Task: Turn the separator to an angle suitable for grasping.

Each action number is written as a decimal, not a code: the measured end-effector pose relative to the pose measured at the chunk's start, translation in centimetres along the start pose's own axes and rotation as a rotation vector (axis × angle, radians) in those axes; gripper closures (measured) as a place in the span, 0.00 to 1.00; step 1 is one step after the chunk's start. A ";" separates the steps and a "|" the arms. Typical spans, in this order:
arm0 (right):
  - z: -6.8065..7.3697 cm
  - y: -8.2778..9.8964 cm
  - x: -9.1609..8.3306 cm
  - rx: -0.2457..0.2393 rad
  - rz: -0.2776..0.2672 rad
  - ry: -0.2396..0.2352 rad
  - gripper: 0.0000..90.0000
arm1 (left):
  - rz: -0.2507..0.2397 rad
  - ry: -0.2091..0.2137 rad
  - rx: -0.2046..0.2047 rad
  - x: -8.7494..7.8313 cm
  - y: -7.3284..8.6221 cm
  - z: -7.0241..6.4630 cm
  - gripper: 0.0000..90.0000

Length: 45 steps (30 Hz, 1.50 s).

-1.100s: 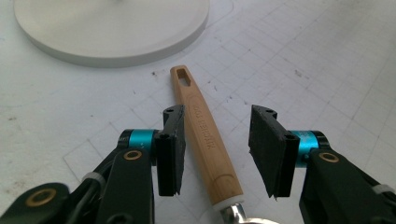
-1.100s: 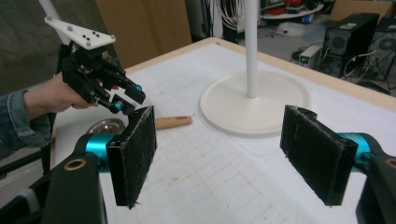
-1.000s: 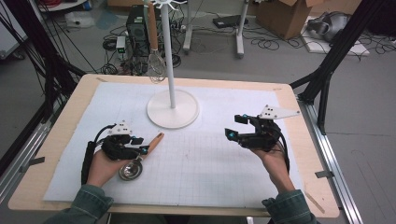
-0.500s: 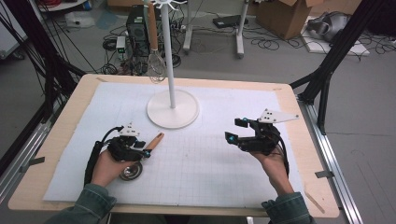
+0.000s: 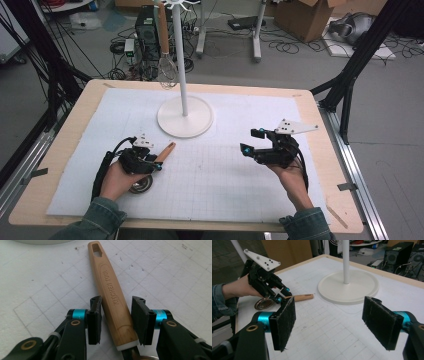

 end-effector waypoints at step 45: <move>0.6 1.5 1.8 0.004 0.044 -0.019 0.29 | 0.030 -0.013 0.032 0.4 -0.4 -0.9 0.77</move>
Point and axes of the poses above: each handheld gripper's, and its own axes: x roughly forward along the jaws, y roughly out of its underside, z roughly to its left, the point moved 7 cm from there along x, roughly forward along the jaws, and after that the axes turned 2 degrees about -x, right-handed, at the moved point
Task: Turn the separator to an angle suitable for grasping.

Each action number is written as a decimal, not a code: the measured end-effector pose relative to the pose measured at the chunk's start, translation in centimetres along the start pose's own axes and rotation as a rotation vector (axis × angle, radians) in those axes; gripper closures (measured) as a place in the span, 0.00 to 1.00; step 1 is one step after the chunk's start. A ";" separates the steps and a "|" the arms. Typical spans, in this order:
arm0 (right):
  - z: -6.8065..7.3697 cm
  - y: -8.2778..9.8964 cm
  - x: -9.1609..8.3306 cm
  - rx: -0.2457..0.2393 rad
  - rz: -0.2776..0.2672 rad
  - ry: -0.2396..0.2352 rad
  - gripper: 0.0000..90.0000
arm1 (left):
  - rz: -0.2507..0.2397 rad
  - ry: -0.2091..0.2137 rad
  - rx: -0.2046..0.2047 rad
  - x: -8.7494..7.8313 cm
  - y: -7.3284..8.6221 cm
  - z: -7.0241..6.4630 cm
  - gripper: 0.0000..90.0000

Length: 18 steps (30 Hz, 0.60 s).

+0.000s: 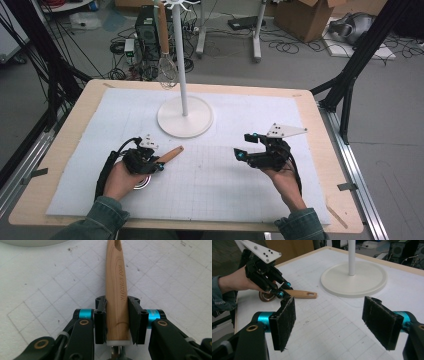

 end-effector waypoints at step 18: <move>0.7 0.6 2.3 0.001 0.053 -0.026 0.29 | -0.043 0.035 -0.001 -0.9 -0.2 0.0 0.78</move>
Point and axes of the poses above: each handheld gripper's, and its own axes: x roughly forward along the jaws, y roughly out of its underside, z roughly to its left, the point moved 7 cm from there along x, roughly forward along the jaws, and after that the axes turned 2 degrees about -x, right-handed, at the moved point
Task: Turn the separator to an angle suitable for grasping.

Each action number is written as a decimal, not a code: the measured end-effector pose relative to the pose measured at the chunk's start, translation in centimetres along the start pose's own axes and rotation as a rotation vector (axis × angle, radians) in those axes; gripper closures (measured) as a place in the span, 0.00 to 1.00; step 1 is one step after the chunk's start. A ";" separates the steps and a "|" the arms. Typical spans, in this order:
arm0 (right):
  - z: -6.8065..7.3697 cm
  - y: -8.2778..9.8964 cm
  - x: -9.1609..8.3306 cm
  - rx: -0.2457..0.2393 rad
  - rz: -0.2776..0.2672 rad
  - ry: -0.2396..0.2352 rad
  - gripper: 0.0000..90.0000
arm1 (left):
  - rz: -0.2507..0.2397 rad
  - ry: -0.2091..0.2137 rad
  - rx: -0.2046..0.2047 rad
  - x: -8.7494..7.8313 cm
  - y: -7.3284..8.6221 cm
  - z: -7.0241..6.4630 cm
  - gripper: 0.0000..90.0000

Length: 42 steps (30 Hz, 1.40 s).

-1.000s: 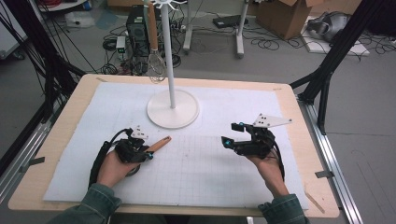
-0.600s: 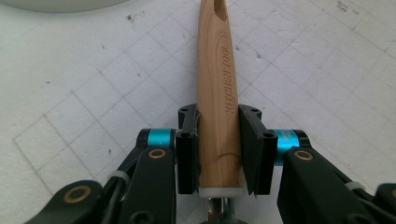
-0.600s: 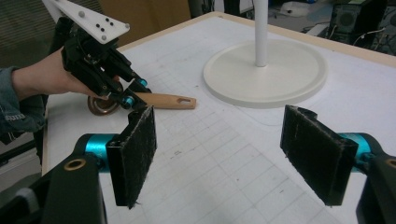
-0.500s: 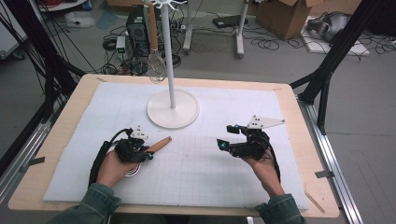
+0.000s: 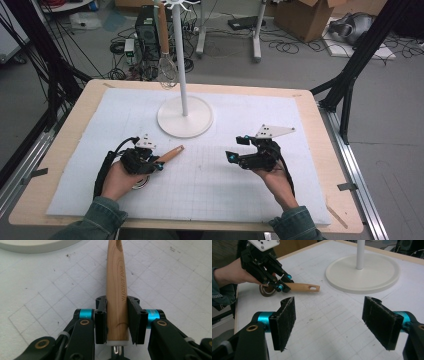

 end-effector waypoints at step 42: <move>4.6 -1.8 9.0 0.007 0.082 -0.143 0.29 | -0.144 0.065 0.034 -4.4 0.2 -0.4 0.78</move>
Point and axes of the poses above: each handheld gripper's, and its own axes: x roughly forward along the jaws, y roughly out of its underside, z roughly to its left, the point moved 7 cm from there along x, roughly forward along the jaws, and after that the axes turned 2 degrees about -x, right-handed, at the moved point
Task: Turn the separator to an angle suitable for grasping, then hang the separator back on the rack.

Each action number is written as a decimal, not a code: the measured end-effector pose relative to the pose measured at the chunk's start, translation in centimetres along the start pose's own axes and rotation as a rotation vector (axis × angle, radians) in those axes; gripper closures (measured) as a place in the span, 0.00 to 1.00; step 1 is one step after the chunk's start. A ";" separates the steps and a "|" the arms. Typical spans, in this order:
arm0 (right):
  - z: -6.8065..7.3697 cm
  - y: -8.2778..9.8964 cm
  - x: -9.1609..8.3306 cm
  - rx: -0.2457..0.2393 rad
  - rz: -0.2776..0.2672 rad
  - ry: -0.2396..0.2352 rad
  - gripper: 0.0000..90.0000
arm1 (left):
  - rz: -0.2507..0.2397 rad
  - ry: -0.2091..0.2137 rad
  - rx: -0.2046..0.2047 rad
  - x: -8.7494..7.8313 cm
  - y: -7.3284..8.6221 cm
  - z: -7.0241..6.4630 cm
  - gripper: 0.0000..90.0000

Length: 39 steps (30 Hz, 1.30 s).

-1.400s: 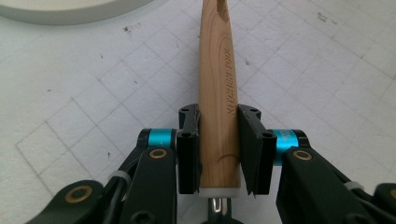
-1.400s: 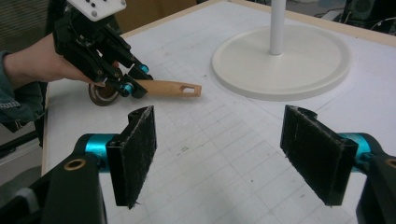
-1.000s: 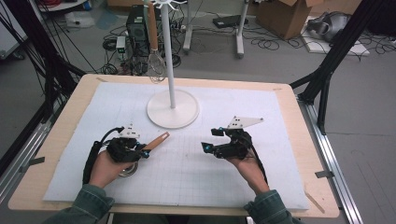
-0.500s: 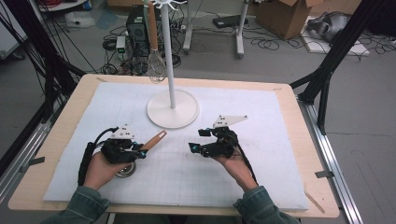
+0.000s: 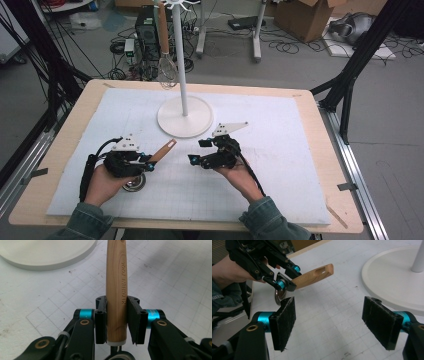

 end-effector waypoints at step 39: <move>3.8 -2.8 4.2 0.002 -0.058 -0.171 0.70 | -0.089 0.121 0.049 -0.8 -2.0 -3.2 0.78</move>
Point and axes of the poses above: each handheld gripper's, and its own axes: x roughly forward along the jaws, y roughly out of its underside, z roughly to its left, the point moved 7 cm from there along x, roughly forward along the jaws, and after that the axes turned 2 degrees about -x, right-handed, at the moved point
